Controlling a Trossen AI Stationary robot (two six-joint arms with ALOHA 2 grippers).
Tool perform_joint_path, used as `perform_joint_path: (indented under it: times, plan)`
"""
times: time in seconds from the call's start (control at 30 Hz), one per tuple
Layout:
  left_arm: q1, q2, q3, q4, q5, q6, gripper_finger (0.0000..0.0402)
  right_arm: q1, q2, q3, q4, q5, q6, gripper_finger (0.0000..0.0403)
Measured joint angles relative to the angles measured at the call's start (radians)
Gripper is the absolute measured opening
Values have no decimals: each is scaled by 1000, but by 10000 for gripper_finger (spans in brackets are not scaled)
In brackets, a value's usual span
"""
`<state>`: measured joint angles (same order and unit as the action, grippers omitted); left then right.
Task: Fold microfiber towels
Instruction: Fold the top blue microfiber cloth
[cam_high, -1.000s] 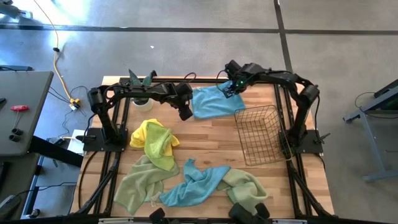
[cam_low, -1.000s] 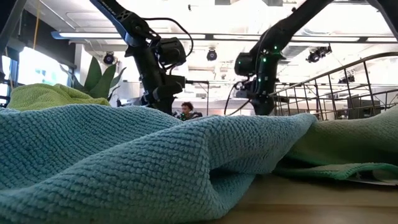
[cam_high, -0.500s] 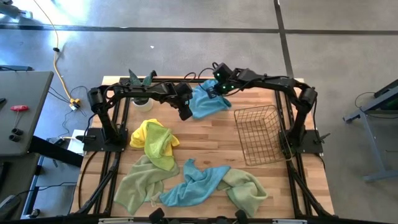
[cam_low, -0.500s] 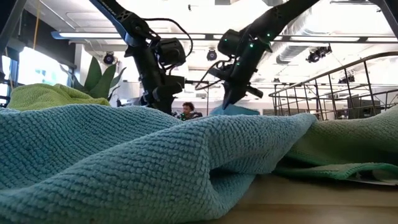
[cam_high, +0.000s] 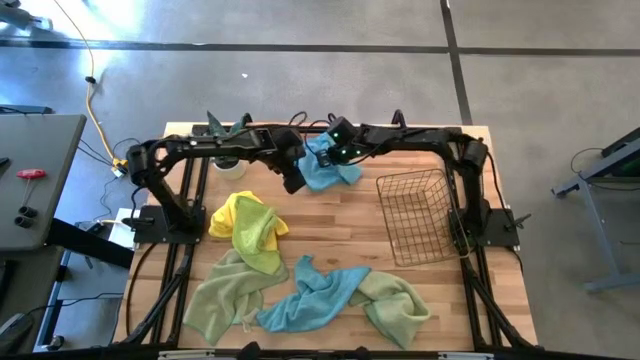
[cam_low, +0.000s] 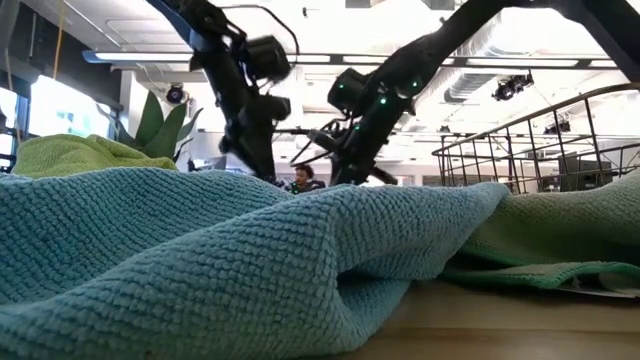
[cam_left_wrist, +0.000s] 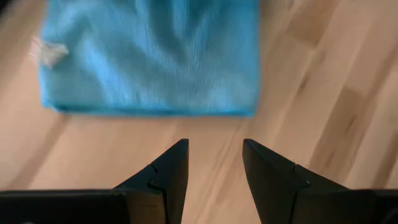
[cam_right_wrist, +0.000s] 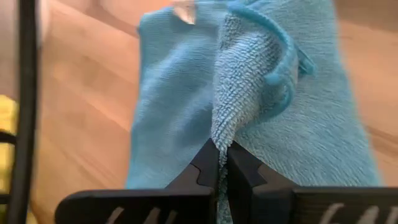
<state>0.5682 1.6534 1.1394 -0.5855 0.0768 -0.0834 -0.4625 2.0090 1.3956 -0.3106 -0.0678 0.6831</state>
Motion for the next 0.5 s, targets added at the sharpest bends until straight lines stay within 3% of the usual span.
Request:
perform_joint_path:
  times: [0.5]
  plan:
    - [8, -234, 1, -20, -86, 5, 140, 24, 115, 0, 318, -86, 139, 0]
